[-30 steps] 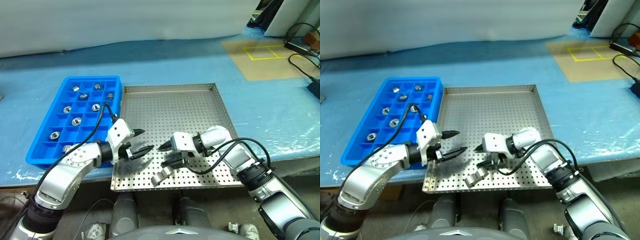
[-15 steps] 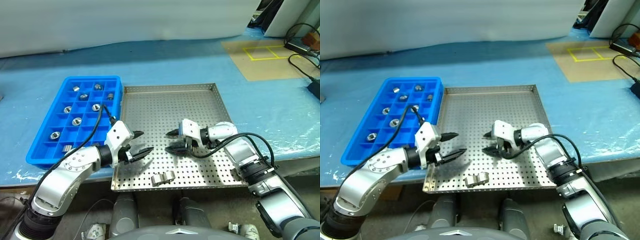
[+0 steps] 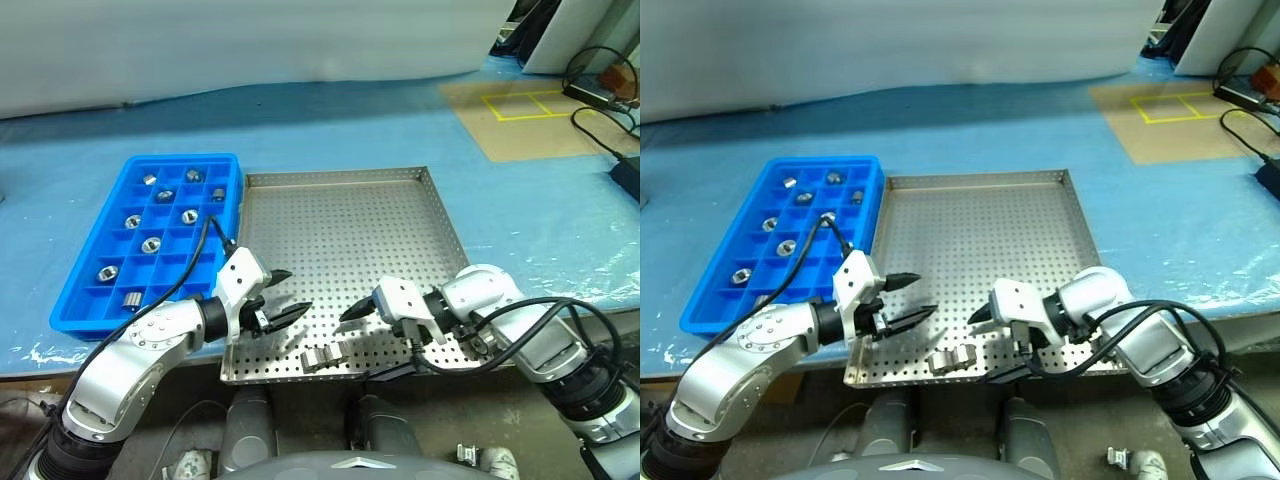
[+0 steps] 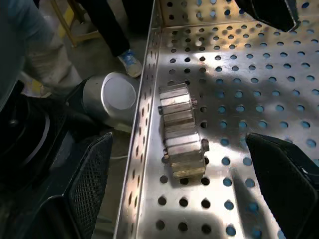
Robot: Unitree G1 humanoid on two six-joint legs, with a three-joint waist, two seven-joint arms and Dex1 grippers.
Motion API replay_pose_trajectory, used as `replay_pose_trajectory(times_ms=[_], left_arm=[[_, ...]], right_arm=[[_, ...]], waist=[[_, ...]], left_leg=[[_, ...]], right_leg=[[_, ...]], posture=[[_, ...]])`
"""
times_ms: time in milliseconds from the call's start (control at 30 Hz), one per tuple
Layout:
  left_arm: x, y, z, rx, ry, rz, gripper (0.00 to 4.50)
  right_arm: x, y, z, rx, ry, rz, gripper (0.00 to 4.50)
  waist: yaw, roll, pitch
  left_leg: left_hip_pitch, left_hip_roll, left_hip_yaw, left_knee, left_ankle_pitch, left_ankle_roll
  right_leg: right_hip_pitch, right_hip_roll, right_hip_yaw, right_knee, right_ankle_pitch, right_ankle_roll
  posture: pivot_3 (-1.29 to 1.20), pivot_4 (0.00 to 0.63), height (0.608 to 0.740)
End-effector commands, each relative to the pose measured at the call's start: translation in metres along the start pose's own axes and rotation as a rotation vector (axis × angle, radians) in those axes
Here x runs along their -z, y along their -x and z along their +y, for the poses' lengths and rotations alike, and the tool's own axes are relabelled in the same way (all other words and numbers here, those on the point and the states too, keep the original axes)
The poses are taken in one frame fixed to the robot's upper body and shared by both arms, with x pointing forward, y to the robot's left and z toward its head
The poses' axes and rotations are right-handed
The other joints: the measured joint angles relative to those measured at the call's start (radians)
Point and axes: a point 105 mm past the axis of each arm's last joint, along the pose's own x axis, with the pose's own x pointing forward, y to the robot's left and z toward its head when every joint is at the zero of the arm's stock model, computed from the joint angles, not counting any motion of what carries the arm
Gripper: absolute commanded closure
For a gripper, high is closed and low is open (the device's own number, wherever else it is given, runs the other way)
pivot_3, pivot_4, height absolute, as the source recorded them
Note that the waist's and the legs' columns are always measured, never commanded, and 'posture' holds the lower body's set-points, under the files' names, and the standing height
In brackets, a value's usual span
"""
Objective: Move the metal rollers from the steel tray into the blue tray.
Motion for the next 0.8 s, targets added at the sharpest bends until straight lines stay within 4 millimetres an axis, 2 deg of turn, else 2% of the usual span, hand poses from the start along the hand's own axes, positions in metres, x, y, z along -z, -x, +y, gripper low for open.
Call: replay_pose_trajectory(times_ms=[33, 200, 300, 400, 600, 667, 800], left_arm=[[-0.008, 0.002, -0.004, 0.013, -0.028, -0.025, 1.16], [-0.005, 0.003, -0.004, 0.011, -0.023, -0.017, 1.16], [-0.004, 0.003, -0.004, 0.011, -0.022, -0.014, 1.16], [-0.004, 0.003, -0.004, 0.013, -0.022, -0.013, 1.16], [-0.005, 0.001, -0.004, 0.018, -0.020, -0.015, 1.16], [-0.005, 0.000, -0.004, 0.020, -0.019, -0.016, 1.16], [-0.005, -0.002, -0.004, 0.023, -0.024, -0.019, 1.16]], right_arm=[[0.007, -0.011, -0.007, 0.049, 0.042, -0.010, 0.07], [0.034, -0.019, -0.016, 0.076, 0.045, 0.015, 0.07], [0.042, -0.024, -0.020, 0.090, 0.041, 0.012, 0.07], [0.038, -0.030, -0.020, 0.090, 0.039, -0.004, 0.07], [0.005, -0.039, -0.029, 0.135, -0.048, -0.101, 0.07], [0.003, -0.040, -0.032, 0.144, -0.060, -0.098, 0.07], [0.012, -0.034, -0.040, 0.159, -0.078, -0.083, 0.07]], waist=[[0.000, 0.000, 0.000], [-0.004, -0.001, -0.001], [-0.005, -0.002, -0.001], [-0.003, -0.004, -0.002], [-0.006, -0.010, -0.002], [-0.006, -0.010, -0.002], [-0.003, -0.010, -0.002]], left_leg=[[0.000, 0.000, 0.000, 0.000, 0.000, 0.000], [0.000, -0.001, 0.000, -0.001, 0.000, 0.000], [0.004, -0.001, 0.000, -0.002, 0.000, 0.000], [0.012, -0.002, 0.000, -0.005, 0.000, 0.000], [0.021, 0.000, -0.001, -0.009, 0.000, 0.000], [0.019, 0.000, -0.001, -0.010, 0.000, -0.001], [0.015, -0.002, 0.000, -0.009, 0.001, -0.002]], right_leg=[[0.000, 0.000, 0.000, 0.000, 0.000, 0.000], [0.000, -0.001, 0.000, 0.000, 0.002, -0.004], [0.002, -0.001, 0.000, 0.000, 0.002, -0.003], [0.007, -0.002, 0.000, 0.000, -0.002, 0.003], [0.008, -0.001, 0.001, 0.000, -0.002, 0.003], [0.004, -0.001, 0.001, 0.000, -0.002, 0.003], [0.002, -0.002, 0.001, 0.000, -0.001, 0.002]], posture=[[0.05, 0.150, 0.740], [0.05, 0.150, 0.740], [0.05, 0.150, 0.740], [0.05, 0.150, 0.740], [0.04, 0.150, 0.740], [0.03, 0.150, 0.740], [0.03, 0.150, 0.740]])
